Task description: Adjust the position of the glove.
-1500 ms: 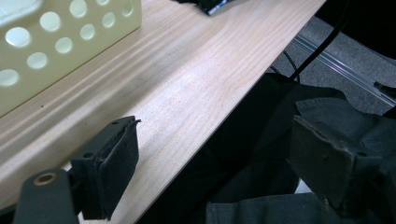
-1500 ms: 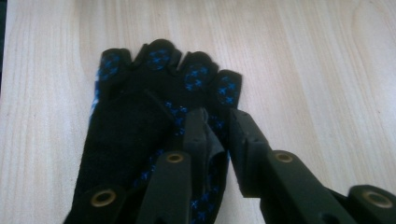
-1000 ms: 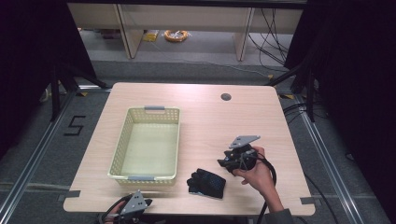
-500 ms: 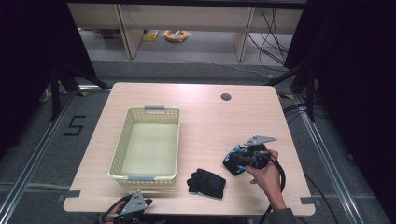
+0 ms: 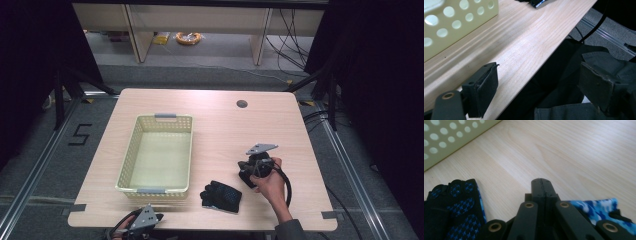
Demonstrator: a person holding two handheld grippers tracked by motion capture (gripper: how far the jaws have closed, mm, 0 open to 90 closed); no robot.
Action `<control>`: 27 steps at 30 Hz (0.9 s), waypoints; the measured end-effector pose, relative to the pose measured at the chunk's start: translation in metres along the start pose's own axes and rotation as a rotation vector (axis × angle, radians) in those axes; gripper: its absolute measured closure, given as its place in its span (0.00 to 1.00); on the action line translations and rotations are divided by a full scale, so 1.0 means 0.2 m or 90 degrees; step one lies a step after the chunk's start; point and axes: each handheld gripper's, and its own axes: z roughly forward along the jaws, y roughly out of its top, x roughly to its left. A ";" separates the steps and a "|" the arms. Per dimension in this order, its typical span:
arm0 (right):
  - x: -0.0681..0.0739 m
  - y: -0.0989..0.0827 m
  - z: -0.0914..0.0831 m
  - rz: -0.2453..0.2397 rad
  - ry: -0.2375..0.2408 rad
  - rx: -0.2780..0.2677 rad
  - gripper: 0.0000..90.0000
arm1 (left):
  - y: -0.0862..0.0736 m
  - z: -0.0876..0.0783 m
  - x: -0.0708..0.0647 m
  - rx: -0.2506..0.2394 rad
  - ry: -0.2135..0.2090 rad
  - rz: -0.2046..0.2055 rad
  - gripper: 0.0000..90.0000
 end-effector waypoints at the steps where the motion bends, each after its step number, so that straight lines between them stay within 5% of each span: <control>1: 0.01 0.00 0.02 -0.005 -0.001 -0.002 1.00 | 0.00 0.00 0.00 0.000 0.000 0.000 0.18; 6: 0.03 0.01 0.08 -0.009 -0.002 0.045 1.00 | 0.00 -0.01 0.00 0.002 0.001 0.004 0.18; 7: 0.03 0.00 0.10 -0.013 -0.005 0.028 1.00 | 0.00 -0.01 0.01 0.015 0.005 0.018 0.18; 8: 0.03 0.00 0.08 -0.022 -0.004 0.053 1.00 | 0.00 -0.01 0.01 0.015 0.005 0.018 0.18; 14: 0.04 -0.05 0.06 -0.036 -0.003 0.076 1.00 | 0.00 -0.01 0.01 0.013 0.007 0.016 0.18; 27: 0.03 -0.27 -0.15 -0.012 0.005 0.086 1.00 | 0.00 -0.01 0.01 0.009 0.005 0.015 0.18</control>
